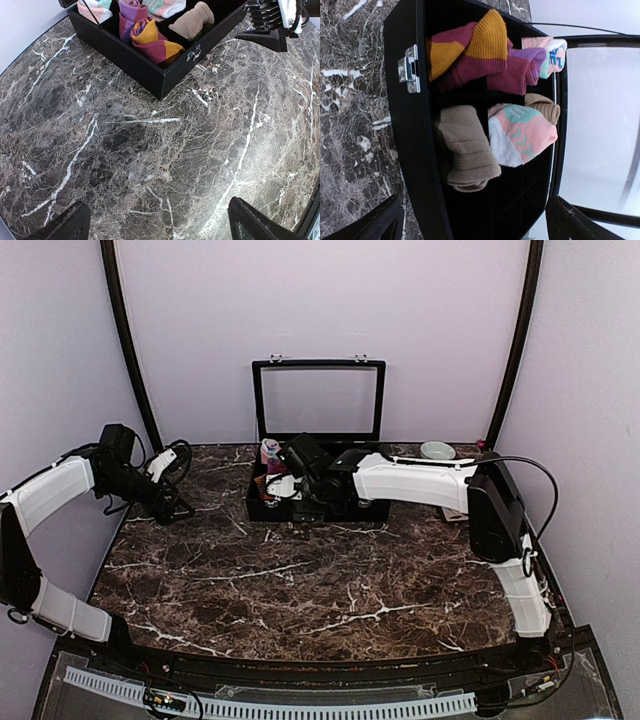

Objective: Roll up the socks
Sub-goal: Place the sock in the storage box, then reset both arms

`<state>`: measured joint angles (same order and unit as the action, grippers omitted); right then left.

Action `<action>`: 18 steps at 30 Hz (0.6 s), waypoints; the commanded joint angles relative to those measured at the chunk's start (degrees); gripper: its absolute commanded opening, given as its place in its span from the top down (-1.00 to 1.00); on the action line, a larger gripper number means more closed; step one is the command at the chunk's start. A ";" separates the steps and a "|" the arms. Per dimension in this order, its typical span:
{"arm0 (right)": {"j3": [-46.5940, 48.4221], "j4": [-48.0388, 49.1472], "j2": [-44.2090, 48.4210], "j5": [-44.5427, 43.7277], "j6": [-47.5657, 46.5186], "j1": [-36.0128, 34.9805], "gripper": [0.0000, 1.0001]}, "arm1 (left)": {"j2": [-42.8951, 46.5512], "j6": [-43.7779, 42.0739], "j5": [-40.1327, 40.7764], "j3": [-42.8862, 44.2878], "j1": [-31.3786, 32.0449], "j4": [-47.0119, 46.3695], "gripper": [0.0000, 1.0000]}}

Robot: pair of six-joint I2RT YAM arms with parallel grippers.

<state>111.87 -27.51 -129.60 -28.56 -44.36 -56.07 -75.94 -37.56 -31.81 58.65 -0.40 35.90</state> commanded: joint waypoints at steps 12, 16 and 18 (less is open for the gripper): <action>-19.43 16.58 26.88 0.60 28.44 4.92 -1.00 | 3.05 4.32 4.07 0.58 -1.34 -4.52 -0.98; -37.30 29.92 39.65 -4.28 39.36 7.38 -0.99 | 4.91 11.53 7.10 -3.23 -4.59 -14.87 -0.98; -44.25 32.40 45.75 -7.30 45.41 9.99 -1.00 | 5.18 16.43 10.20 -6.37 -6.49 -21.39 -0.98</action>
<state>78.65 -5.93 -91.37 -29.93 -14.11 -49.21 -73.14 -30.70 -26.83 56.99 -3.62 27.14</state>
